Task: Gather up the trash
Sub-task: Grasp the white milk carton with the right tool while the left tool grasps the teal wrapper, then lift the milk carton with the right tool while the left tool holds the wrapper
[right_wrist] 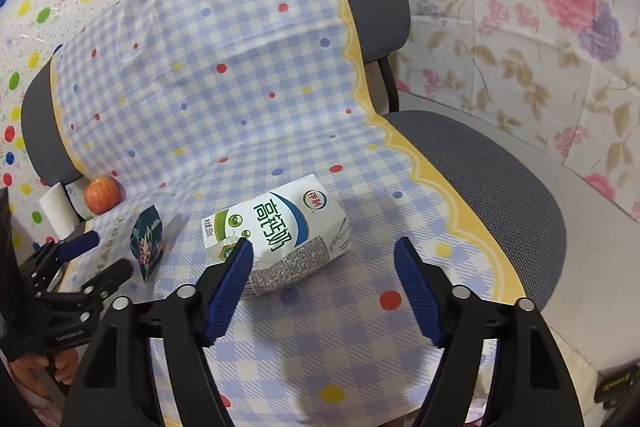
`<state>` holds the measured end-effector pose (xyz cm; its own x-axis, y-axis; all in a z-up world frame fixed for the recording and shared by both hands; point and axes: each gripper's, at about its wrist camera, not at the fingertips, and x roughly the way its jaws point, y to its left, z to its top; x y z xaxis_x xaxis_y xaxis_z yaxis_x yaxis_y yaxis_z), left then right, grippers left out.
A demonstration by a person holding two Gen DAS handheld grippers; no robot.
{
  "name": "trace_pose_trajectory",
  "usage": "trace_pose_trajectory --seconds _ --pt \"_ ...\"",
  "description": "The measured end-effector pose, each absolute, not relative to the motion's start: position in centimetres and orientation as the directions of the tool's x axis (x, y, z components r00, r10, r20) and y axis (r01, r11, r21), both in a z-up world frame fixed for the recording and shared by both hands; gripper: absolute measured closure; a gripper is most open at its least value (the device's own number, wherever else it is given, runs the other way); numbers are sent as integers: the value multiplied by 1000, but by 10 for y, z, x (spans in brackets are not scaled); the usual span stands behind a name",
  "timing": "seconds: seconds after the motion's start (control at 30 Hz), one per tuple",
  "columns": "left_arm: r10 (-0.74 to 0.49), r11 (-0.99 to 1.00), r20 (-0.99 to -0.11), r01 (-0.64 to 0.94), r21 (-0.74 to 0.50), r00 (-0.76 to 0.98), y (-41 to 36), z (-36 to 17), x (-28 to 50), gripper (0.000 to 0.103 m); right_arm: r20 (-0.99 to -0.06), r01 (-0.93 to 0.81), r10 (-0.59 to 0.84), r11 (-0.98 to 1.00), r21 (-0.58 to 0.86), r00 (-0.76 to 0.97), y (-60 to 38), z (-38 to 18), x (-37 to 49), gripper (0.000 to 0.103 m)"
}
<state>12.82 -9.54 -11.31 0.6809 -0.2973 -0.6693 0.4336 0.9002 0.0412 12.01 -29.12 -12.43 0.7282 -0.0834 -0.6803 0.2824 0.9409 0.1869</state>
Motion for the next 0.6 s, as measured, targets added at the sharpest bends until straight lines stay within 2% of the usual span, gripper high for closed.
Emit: trace_pose_trajectory --seconds 0.23,0.33,0.4,0.47,0.53,0.6 --pt "-165 912 -728 383 145 666 -124 -126 149 26 -665 286 -84 937 201 742 -288 -123 111 31" --pt "-171 914 -734 385 131 657 -123 -129 151 43 -668 281 -73 937 209 740 -287 -126 109 31" --pt "-183 913 -739 391 118 649 -121 -132 151 68 -674 275 -66 938 209 736 -285 -129 108 31" --pt "-219 917 -729 393 73 648 -113 -130 148 86 -679 270 -58 939 211 732 -282 -133 106 31" --pt "-256 918 -711 394 33 655 -107 -125 141 89 -683 256 -34 939 228 730 -277 -139 106 29" --pt "-271 920 -689 391 20 673 -100 -118 132 89 -692 237 -2 940 245 722 -270 -145 109 24"
